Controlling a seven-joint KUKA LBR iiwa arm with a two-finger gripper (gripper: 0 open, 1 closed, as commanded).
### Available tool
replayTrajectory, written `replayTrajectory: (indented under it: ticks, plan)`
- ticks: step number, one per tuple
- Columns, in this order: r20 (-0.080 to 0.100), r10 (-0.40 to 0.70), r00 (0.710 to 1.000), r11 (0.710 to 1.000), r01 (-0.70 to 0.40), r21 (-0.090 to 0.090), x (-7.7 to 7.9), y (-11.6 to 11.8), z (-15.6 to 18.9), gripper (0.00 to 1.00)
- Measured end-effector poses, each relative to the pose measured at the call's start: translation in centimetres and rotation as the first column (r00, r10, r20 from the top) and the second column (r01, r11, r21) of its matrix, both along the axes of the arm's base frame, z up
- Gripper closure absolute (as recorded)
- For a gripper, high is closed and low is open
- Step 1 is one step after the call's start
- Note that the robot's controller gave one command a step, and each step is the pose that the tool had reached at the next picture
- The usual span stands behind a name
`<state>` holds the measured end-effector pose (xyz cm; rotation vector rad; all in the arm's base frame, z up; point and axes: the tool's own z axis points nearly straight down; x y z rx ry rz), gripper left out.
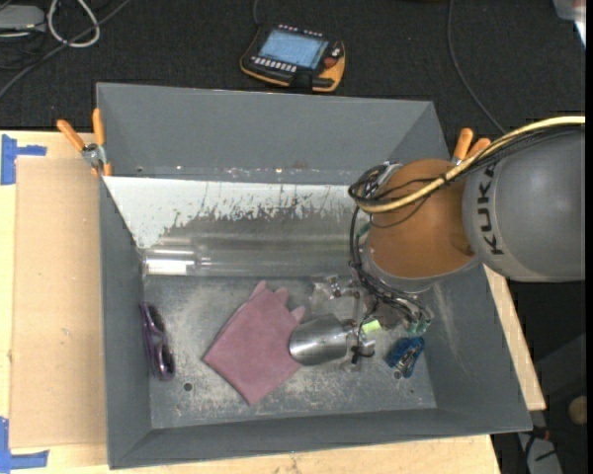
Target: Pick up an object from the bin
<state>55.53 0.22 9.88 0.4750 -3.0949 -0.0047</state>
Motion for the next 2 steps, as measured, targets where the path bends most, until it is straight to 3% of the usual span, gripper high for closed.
replayTrajectory:
  ticks: [1,2]
  plan:
    - [0.022,-0.107,0.994,0.994,0.107,-0.001,3.0,-4.9,-3.0,0.00]
    - [0.003,0.038,0.999,0.999,-0.038,0.003,0.7,0.4,-2.9,1.00]
